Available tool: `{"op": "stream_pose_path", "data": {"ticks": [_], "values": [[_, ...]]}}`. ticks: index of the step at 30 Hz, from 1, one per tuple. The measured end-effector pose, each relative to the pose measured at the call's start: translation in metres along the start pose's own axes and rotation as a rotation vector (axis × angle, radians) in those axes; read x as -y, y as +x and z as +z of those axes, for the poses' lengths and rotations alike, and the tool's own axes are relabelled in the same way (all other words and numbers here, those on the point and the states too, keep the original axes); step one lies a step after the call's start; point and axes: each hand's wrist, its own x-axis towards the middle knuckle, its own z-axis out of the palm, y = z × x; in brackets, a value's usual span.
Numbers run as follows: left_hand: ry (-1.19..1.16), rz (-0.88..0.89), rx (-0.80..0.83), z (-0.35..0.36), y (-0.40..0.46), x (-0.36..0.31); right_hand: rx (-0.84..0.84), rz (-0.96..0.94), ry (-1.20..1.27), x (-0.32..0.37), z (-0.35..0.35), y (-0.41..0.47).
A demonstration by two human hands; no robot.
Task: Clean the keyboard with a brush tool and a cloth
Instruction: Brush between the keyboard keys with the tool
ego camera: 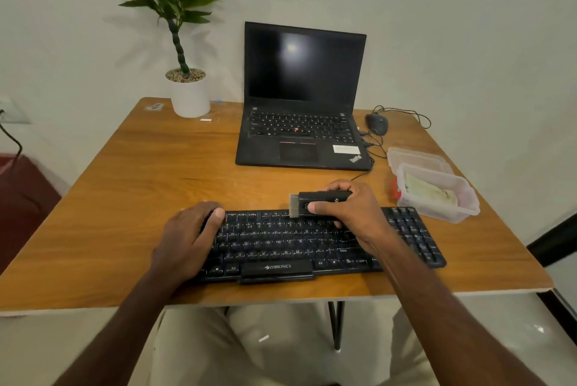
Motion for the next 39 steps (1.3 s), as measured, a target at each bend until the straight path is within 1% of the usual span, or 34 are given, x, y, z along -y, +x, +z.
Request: {"op": "stream_pose_path", "data": {"ticks": [4,5,7,9,11,14,16,20,23,25,28,31,33,36,39], "values": [[0.05,-0.027,0.007,0.0,-0.003,-0.002,0.046,-0.061,0.047,0.0,0.006,0.002],[0.058,-0.046,0.044,-0.002,-0.005,-0.001,0.07,-0.082,0.038,0.0,0.008,0.004],[0.061,-0.063,0.187,-0.012,-0.009,0.002,0.126,-0.141,0.011,-0.001,0.013,0.008],[0.127,-0.018,0.313,-0.022,-0.013,0.01,0.18,-0.163,0.029,-0.001,0.018,0.013],[0.21,-0.013,0.353,-0.029,-0.017,0.019,0.214,-0.171,0.054,0.002,0.025,0.017],[0.28,-0.064,0.334,-0.03,-0.02,0.022,0.258,-0.214,0.041,0.007,0.039,0.024],[0.307,-0.067,0.34,-0.027,-0.021,0.017,0.276,-0.24,0.046,0.011,0.05,0.029],[0.275,-0.083,0.396,-0.032,-0.024,0.012,0.33,-0.272,0.09,0.021,0.08,0.036],[0.224,-0.117,0.398,-0.042,-0.024,0.015,0.359,-0.332,0.02,0.023,0.109,0.039],[0.231,-0.09,0.373,-0.042,-0.023,0.019,0.372,-0.377,-0.04,0.023,0.129,0.04],[0.26,-0.099,0.337,-0.037,-0.024,0.025,0.401,-0.425,-0.103,0.02,0.151,0.038],[0.294,-0.101,0.316,-0.035,-0.024,0.024,0.434,-0.437,-0.116,0.018,0.156,0.039],[0.277,-0.108,0.312,-0.035,-0.023,0.022,0.442,-0.438,-0.169,0.017,0.149,0.043],[0.284,-0.1,0.319,-0.035,-0.024,0.02,0.395,-0.415,-0.205,0.02,0.135,0.053],[0.302,-0.082,0.312,-0.034,-0.024,0.02,0.365,-0.409,-0.129,0.026,0.134,0.055]]}}
